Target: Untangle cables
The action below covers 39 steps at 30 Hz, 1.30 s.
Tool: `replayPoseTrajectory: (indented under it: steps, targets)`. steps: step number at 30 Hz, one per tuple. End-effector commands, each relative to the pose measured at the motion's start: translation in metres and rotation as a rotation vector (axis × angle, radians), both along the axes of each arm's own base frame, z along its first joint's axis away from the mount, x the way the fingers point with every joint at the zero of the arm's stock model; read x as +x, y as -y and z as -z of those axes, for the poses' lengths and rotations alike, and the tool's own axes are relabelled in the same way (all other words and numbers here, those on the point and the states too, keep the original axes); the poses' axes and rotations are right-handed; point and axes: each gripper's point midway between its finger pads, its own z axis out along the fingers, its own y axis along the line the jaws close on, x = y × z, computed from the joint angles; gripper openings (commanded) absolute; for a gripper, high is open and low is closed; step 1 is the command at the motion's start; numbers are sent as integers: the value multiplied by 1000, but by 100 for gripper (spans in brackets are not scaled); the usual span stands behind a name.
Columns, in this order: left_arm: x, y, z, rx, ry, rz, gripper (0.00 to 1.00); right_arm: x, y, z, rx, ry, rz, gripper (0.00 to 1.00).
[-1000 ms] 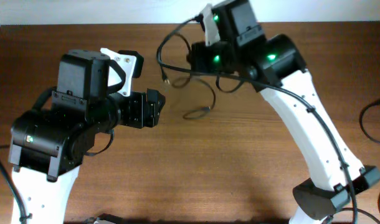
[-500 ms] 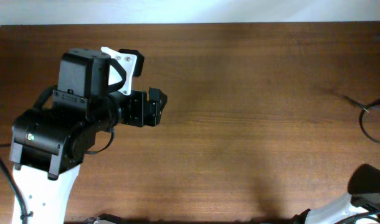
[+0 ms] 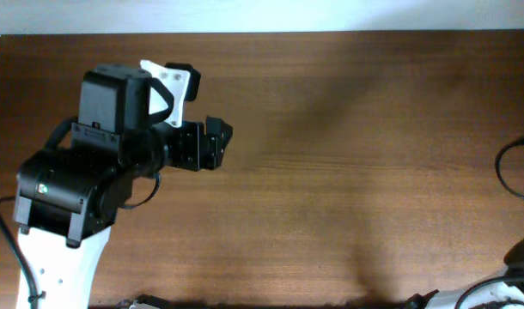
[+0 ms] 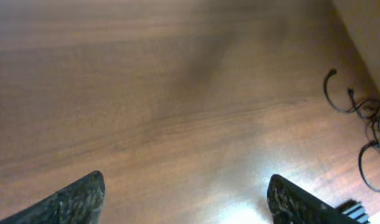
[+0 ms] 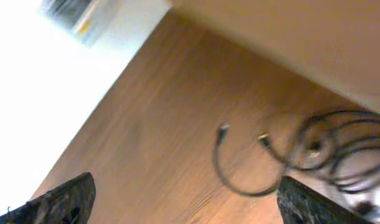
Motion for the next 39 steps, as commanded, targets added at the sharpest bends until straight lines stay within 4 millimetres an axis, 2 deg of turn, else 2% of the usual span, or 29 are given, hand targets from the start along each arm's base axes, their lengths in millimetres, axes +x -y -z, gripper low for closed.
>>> replayPoseTrajectory:
  steps: [1,3,4,7,8,10,12,14,15,17,18,19,21,23,25,26,27,29,31,33,36,38,39]
  targets:
    - [9,4,-13,-23,63,9,84,40,-73,-15,13,62,-272,92]
    - [10,4,-15,-26,72,9,84,40,-126,-31,-18,57,-402,92]
    - [8,3,-16,-28,73,7,84,27,-166,-45,-16,60,-474,92]
    - [1,-3,-28,-50,110,-37,84,-11,-245,-72,-95,63,-688,92]
    - [0,-10,-31,-30,128,-66,77,-29,-268,-83,-146,78,-769,92]
    - [-8,-32,-36,20,159,-162,73,-69,-301,-100,-201,110,-846,92]
    - [-27,-48,-47,42,206,-212,65,-113,-324,-112,-241,150,-892,92]
    - [-49,-62,-54,29,239,-265,63,-154,-335,-117,-282,204,-897,92]
    - [-62,-70,-45,24,237,-305,63,-172,-339,-115,-295,221,-895,93]
    - [-74,-77,-9,12,190,-353,63,-199,-345,-96,-286,209,-896,93]
    - [-76,-77,17,-20,173,-375,64,-204,-346,-76,-253,169,-901,93]
    - [-77,-75,29,-45,183,-375,67,-203,-346,-62,-223,130,-905,93]
    - [-78,-74,38,-61,198,-369,74,-197,-344,-41,-173,67,-911,93]
    - [-78,-74,38,-60,197,-369,99,-191,-344,-29,-137,24,-915,93]
    - [-78,-73,38,-63,195,-365,99,-188,-343,-25,-126,7,-915,94]
    - [-80,-66,38,-92,181,-337,99,-187,-342,-25,-124,5,-915,94]
    - [-81,-61,38,-109,172,-311,99,-187,-342,-25,-123,4,-916,99]
    - [-82,-58,38,-119,167,-297,99,-187,-342,-25,-123,4,-915,99]
    - [-86,-60,45,-103,140,-302,99,-187,-342,-25,-123,4,-915,99]
    - [-85,-73,49,-51,141,-360,99,-187,-342,-25,-123,5,-916,99]
    - [-69,-90,60,7,198,-457,99,-187,-342,-25,-123,4,-915,99]
    - [-44,-100,89,18,297,-538,99,-187,-342,-25,-123,4,-915,99]
    - [-35,-101,96,1,348,-558,99,-187,-342,-25,-123,4,-915,99]
